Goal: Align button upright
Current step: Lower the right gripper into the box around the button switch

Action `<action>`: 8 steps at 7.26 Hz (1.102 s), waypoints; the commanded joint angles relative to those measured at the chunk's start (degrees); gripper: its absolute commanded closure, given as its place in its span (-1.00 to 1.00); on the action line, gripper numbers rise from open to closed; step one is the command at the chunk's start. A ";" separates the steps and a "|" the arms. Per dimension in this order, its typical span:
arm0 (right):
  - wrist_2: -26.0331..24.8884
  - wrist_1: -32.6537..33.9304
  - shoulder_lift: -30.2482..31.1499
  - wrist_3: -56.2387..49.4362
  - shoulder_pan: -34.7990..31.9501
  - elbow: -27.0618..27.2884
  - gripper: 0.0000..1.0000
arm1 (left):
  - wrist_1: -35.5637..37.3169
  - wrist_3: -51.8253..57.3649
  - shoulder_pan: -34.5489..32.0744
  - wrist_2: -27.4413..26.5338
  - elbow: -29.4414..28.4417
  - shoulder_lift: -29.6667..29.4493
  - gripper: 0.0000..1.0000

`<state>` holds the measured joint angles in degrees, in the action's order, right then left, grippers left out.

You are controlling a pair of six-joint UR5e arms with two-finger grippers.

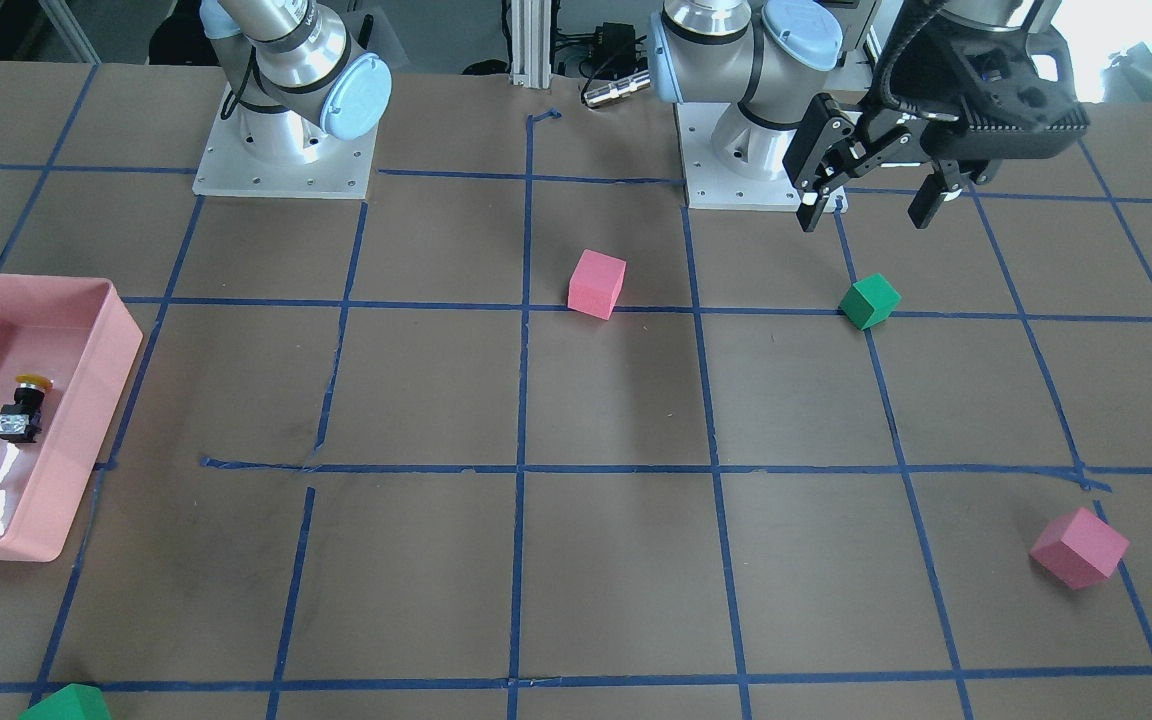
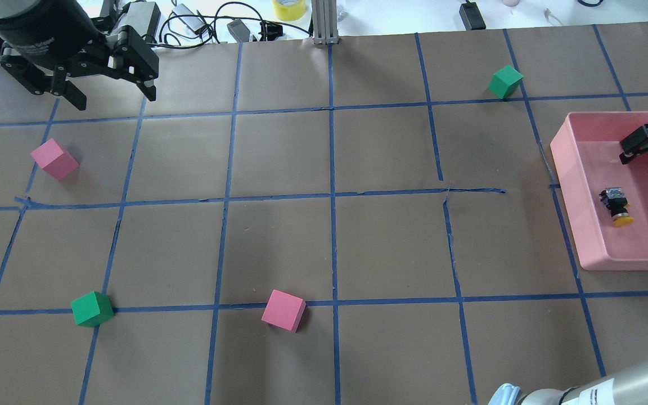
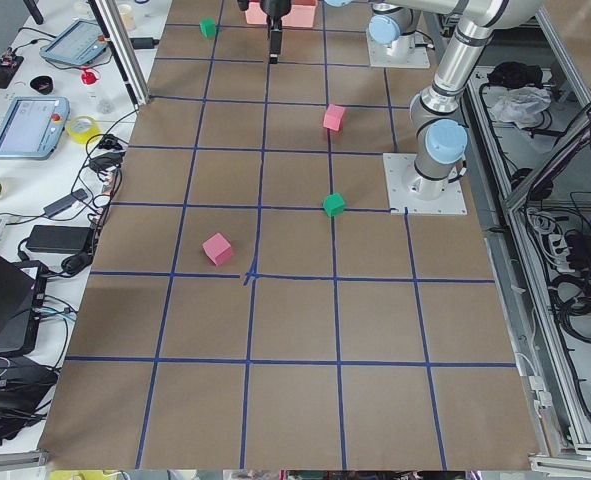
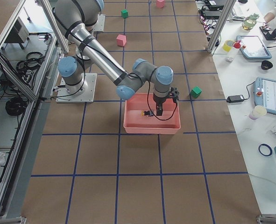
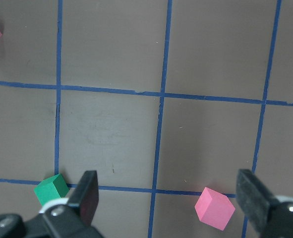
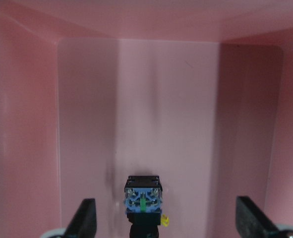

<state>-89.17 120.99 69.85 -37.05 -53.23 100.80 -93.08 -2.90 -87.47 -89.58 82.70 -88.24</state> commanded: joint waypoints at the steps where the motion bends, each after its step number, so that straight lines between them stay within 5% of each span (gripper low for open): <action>1: 0.58 4.33 -3.13 1.88 0.15 1.50 -0.99 | 0.00 0.00 -0.07 0.11 0.00 0.00 -1.00; 8: -0.39 7.77 -4.54 2.60 0.15 4.85 -1.00 | -0.09 0.00 0.02 0.11 0.00 0.00 -1.00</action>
<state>-89.52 128.73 65.51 -34.38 -53.09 105.62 -93.09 -2.90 -87.44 -89.40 82.71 -88.29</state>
